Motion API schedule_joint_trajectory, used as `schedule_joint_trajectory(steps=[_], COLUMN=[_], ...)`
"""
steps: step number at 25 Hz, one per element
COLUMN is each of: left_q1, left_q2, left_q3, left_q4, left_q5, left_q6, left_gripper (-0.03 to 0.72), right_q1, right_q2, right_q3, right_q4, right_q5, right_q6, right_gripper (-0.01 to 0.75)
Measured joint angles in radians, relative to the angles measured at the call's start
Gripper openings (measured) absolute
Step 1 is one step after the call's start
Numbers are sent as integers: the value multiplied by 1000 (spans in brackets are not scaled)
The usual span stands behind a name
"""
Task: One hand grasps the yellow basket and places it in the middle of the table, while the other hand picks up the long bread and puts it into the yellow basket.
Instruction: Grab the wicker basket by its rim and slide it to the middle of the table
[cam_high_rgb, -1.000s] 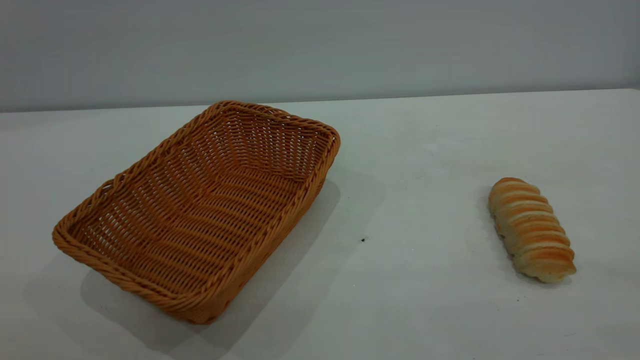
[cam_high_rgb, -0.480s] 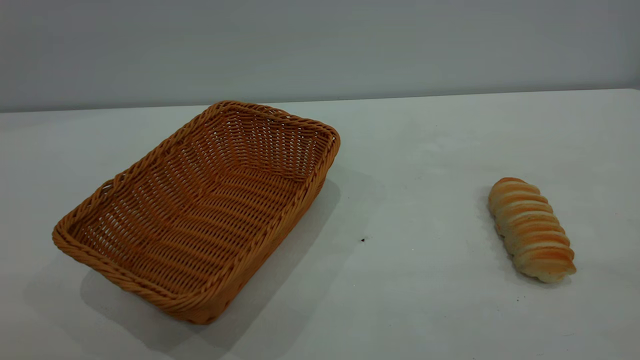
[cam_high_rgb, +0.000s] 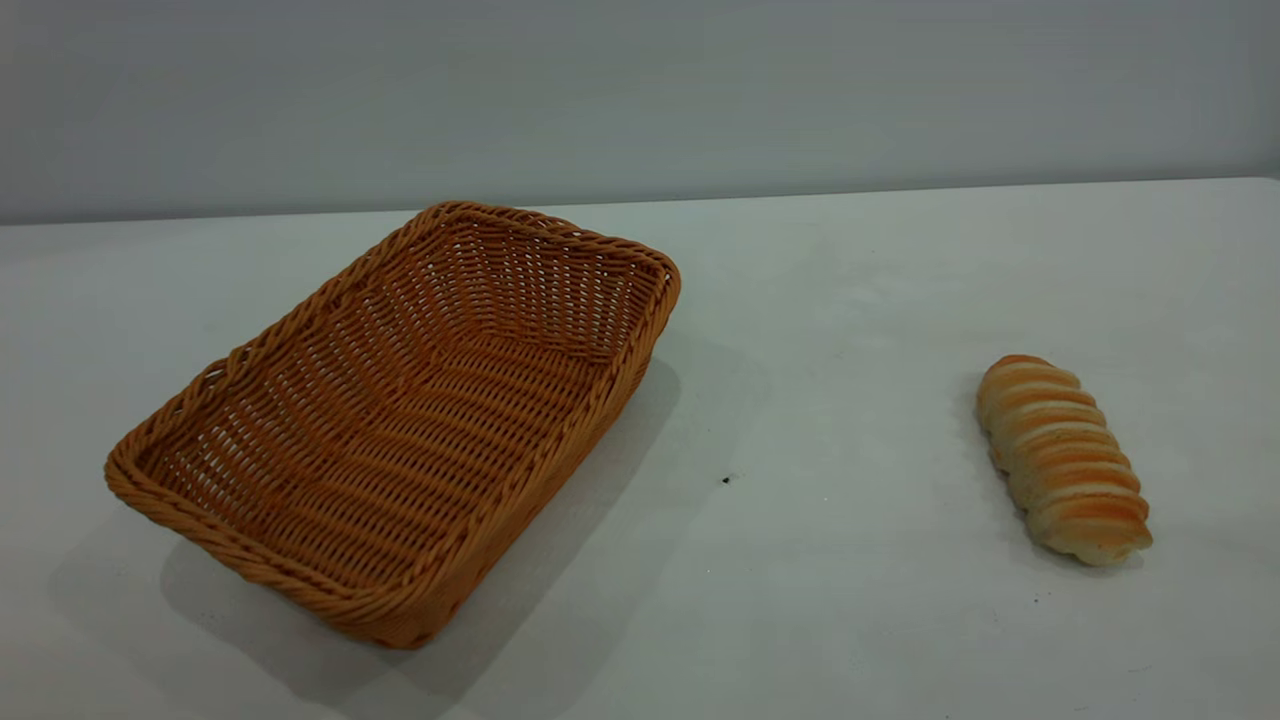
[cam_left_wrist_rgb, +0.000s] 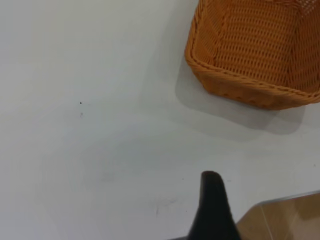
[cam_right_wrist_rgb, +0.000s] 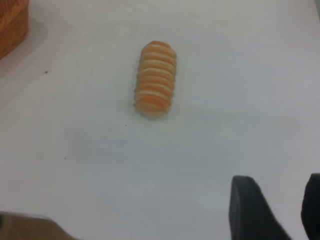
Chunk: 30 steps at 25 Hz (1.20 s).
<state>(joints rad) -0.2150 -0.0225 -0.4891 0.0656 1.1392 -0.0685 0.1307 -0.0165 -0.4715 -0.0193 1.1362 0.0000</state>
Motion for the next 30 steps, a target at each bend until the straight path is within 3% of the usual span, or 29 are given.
schedule_joint_trajectory(steps=[9, 21, 30], left_q1=[0, 0, 0], left_q2=[92, 567, 915], left_q3=[-10, -10, -10], left_q4=[4, 14, -11], left_q5=[-28, -398, -564], left_q6=[-147, -248, -440], left_gripper=[520, 499, 499], right_q1=[0, 0, 0], right_q2=[21, 419, 553], right_q3=[-15, -58, -58], right_q4=[-3, -3, 19], right_q5=[-20, -147, -285], right_q6=[41, 62, 62], right_gripper=[289, 289, 289])
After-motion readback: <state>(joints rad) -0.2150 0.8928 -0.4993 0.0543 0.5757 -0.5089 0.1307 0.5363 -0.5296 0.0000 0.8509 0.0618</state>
